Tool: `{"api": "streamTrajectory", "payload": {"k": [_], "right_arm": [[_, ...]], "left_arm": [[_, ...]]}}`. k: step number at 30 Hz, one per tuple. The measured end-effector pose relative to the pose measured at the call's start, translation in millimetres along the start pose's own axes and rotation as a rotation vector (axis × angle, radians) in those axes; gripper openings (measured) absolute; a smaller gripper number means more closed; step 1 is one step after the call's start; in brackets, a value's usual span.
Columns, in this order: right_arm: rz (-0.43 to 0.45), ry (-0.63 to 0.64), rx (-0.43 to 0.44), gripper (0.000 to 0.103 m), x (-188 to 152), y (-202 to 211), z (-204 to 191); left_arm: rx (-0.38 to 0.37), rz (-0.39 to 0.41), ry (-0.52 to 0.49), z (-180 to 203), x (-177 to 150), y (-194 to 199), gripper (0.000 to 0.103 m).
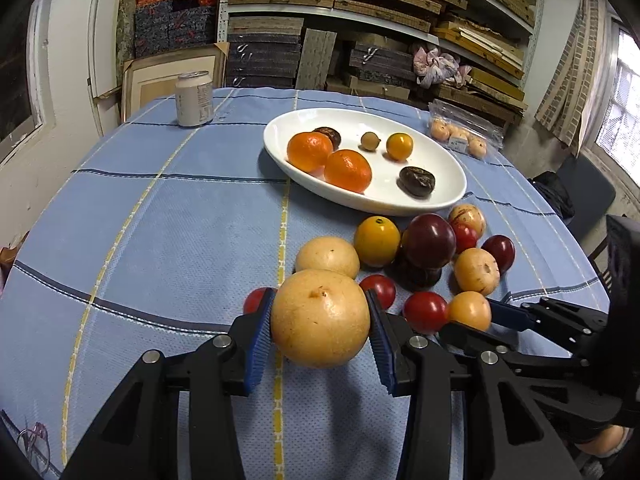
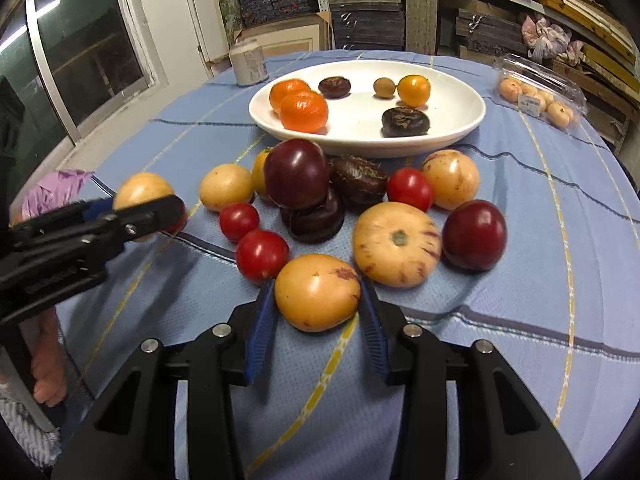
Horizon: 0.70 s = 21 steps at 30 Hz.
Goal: Organize fruits
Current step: 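Carry both pale yellow fruits over the white plate and open both tools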
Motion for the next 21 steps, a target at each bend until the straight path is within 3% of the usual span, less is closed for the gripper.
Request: {"api": "streamTrajectory", "payload": {"k": [4,11,15,21], "right_arm": [[0.067,-0.074,0.039,0.041,3,30,15],[0.209,-0.084,-0.049,0.041,81,74,47],[0.217,-0.094,-0.092,0.041,123,52,65],[0.124,-0.129,-0.107,0.041,148,-7,97]], "left_arm": [[-0.003,0.018,0.008,2,12,9,0.045],[0.001,0.041,-0.084,27,102,6,0.045],[-0.008,-0.005,-0.088,42,140,-37,0.045],[0.009,-0.099,-0.101,53,155,-110,0.045]]}}
Point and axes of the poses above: each gripper's, at about its wrist camera, not at the fingertips, and y roughly against the way its jaws point, z to its right, x to its top, the point moved 2 cm from there along -y, roughly the way its jaws point, and after that the axes turned 3 degrees about -z, right-handed, at the moved point
